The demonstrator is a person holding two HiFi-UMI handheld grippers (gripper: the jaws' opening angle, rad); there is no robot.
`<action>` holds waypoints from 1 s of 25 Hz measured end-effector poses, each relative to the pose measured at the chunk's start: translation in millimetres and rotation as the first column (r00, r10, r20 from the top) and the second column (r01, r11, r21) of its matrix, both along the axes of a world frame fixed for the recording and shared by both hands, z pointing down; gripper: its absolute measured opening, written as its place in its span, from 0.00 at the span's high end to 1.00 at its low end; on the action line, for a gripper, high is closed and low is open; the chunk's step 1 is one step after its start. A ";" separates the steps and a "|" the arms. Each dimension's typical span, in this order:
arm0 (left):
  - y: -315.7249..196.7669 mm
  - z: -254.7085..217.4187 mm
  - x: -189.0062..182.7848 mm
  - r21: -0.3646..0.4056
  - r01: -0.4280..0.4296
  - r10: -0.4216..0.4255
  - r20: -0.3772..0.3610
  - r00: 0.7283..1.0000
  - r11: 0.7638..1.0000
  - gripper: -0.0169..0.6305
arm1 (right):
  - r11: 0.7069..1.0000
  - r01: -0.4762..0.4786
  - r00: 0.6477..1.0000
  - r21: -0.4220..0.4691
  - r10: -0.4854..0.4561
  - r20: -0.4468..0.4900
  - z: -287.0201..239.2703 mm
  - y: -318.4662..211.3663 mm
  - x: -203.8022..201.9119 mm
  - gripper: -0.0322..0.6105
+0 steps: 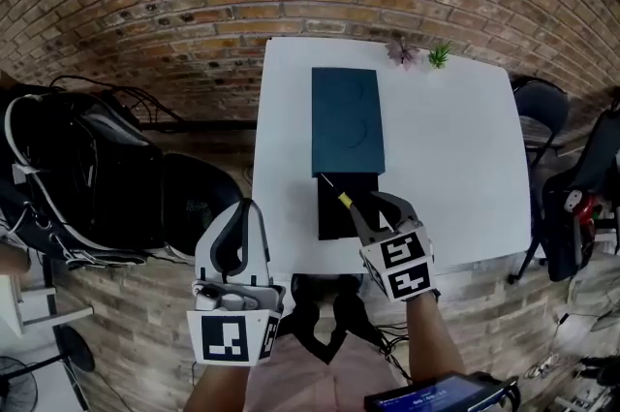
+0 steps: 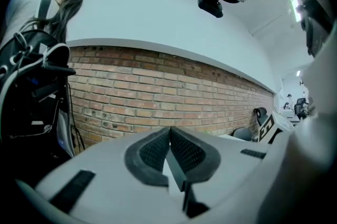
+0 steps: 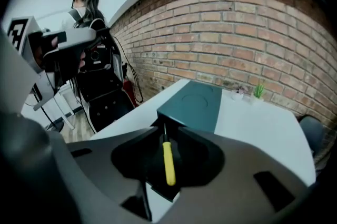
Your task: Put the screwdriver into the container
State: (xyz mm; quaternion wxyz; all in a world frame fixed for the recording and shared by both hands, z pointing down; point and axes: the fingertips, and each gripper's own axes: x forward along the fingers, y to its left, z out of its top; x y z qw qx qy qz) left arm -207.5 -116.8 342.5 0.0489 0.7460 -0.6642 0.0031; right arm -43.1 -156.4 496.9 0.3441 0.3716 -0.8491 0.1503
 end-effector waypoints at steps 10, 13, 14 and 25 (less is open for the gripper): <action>19.2 -92.9 14.3 0.181 -0.028 0.025 0.023 0.999 0.983 0.95 | 0.919 -0.121 0.978 0.375 0.046 0.203 -163.9 12.2 -3.6 0.89; 26.8 -117.8 15.6 0.235 -0.044 0.037 0.034 0.999 0.971 0.95 | 0.875 -0.159 0.969 0.457 0.050 0.242 -201.2 23.9 -0.9 0.95; 28.7 -125.6 15.8 0.254 -0.048 0.039 0.040 0.998 0.966 0.95 | 0.862 -0.169 0.966 0.478 0.050 0.253 -211.1 26.8 -0.3 0.95; 45.8 -160.2 37.5 0.331 -0.112 0.099 0.058 0.993 0.937 0.95 | 0.787 -0.231 0.956 0.572 0.074 0.283 -254.2 55.4 17.0 0.95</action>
